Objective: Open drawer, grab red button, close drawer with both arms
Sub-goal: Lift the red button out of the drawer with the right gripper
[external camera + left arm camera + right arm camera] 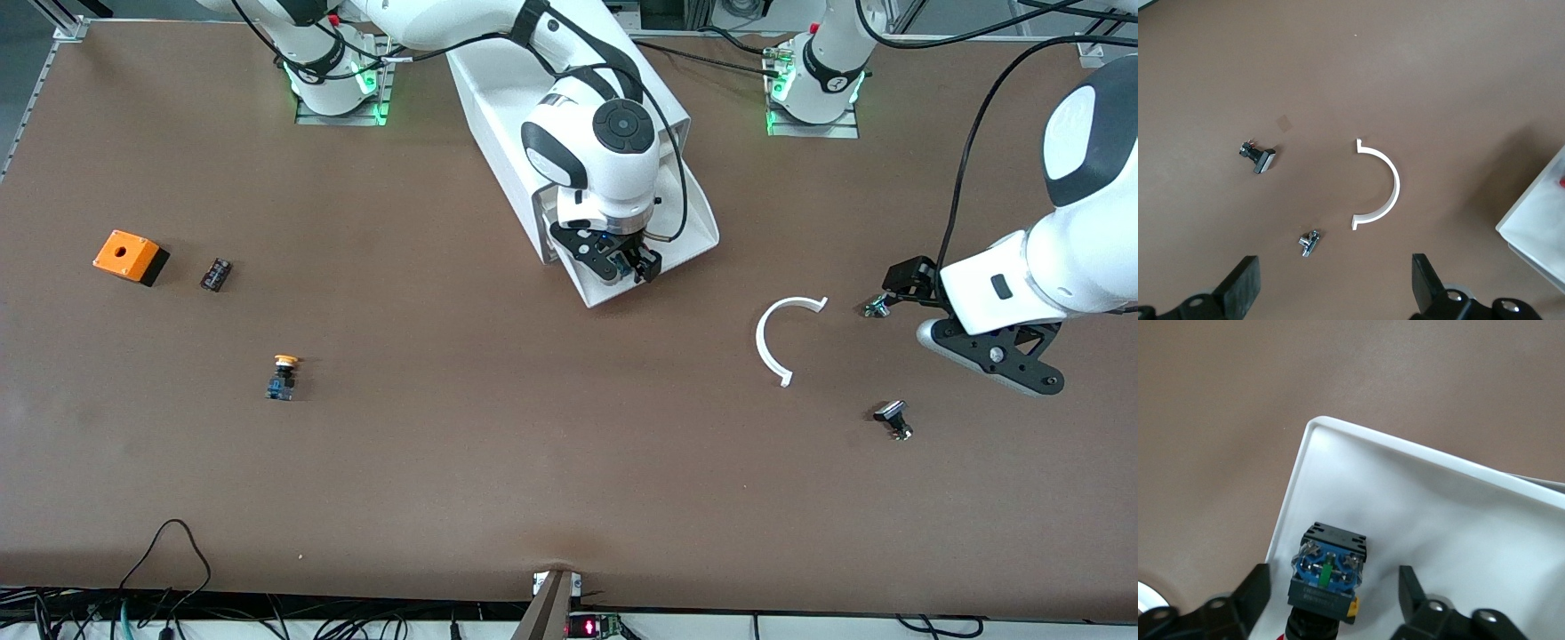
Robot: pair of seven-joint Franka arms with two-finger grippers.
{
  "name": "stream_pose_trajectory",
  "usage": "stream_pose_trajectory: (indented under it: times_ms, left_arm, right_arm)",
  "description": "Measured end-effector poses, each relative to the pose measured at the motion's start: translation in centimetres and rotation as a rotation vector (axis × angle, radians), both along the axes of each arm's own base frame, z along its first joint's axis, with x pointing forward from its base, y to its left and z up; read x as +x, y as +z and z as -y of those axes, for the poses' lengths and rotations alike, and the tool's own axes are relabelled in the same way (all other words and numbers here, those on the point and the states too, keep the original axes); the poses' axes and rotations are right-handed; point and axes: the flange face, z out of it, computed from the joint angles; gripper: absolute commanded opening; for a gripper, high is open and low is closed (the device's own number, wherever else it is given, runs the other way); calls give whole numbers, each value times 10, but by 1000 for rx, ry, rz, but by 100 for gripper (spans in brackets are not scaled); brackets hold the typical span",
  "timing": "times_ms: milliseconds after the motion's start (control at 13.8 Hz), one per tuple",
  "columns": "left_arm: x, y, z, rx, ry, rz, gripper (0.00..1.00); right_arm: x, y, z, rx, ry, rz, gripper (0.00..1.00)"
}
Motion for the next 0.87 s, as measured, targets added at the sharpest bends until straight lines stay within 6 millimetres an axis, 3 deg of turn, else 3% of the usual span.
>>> stream_pose_trajectory:
  times_ms: [218,290,580,870]
  left_arm:
    - [3,1,0,1,32,18,100]
    - [4,0,-1,0,36,22,100]
    - [15,-11,-2,-6,50,51,100]
    - [21,-26,-2,-1,119,43,100]
  right_arm:
    - [0,1,0,0,1,2,10]
    - [0,2,-1,1,1,3,0]
    - [1,7,-2,5,3,10,0]
    - [11,54,-5,49,37,66,0]
